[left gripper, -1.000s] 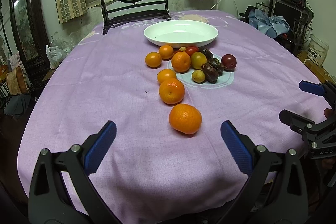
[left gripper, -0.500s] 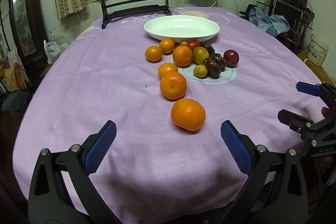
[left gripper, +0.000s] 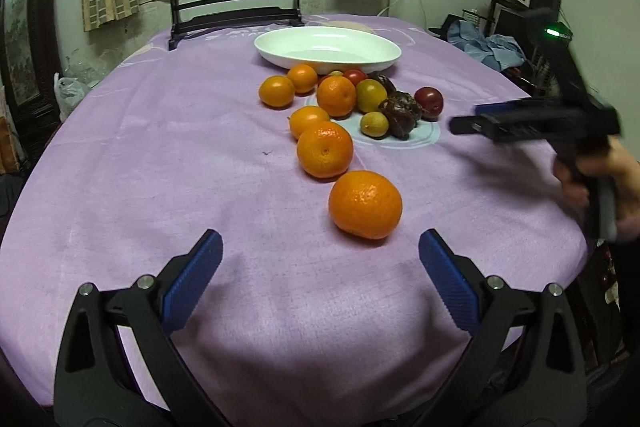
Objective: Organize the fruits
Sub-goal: 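Grasp a mandarin with the left tool while the right tool grasps a red plum, place both on the plate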
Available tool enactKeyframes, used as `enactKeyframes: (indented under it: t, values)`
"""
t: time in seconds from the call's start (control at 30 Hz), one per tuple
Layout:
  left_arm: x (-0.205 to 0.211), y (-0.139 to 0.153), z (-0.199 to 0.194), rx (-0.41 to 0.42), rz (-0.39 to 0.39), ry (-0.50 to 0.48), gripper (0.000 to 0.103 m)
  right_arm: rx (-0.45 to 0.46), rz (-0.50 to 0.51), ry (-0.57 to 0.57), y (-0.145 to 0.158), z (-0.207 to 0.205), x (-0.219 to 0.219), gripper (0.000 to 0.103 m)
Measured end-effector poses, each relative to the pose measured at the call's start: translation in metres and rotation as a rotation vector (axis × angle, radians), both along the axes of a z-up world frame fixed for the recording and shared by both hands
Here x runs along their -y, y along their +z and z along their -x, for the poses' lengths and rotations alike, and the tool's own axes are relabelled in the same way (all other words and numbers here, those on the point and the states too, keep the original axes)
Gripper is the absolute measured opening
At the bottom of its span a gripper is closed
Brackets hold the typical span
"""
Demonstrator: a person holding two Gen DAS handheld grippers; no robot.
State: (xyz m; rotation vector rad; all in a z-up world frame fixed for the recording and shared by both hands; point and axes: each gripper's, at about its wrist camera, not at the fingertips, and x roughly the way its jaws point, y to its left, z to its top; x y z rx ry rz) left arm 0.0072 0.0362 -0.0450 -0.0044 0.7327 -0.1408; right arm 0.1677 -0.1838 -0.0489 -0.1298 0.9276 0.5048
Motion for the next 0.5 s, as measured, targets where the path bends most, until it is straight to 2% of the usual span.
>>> enactKeyframes:
  t: [0.07,0.13,0.2,0.27,0.37,0.5]
  values:
    - [0.002,0.001,-0.002,0.004,0.000,-0.020,0.095,-0.039,-0.062,-0.004,-0.002,-0.011,0.004,0.061]
    - [0.003,0.001,-0.005,0.006,0.002,-0.049,0.090,-0.037,-0.073,-0.006,-0.001,-0.018,0.004,0.059]
    - [0.005,-0.001,-0.009,0.001,0.009,-0.075,0.079,-0.036,-0.082,-0.003,0.000,-0.024,0.003,0.058]
    - [0.007,-0.003,-0.015,-0.016,0.018,-0.086,0.072,-0.045,-0.091,0.004,-0.001,-0.030,0.000,0.057]
    - [0.008,-0.008,-0.024,-0.049,0.033,-0.092,0.070,-0.044,-0.083,0.010,-0.003,-0.039,-0.003,0.056]
    - [0.009,-0.011,-0.032,-0.075,0.053,-0.094,0.070,-0.073,-0.116,0.025,-0.006,-0.047,-0.004,0.041]
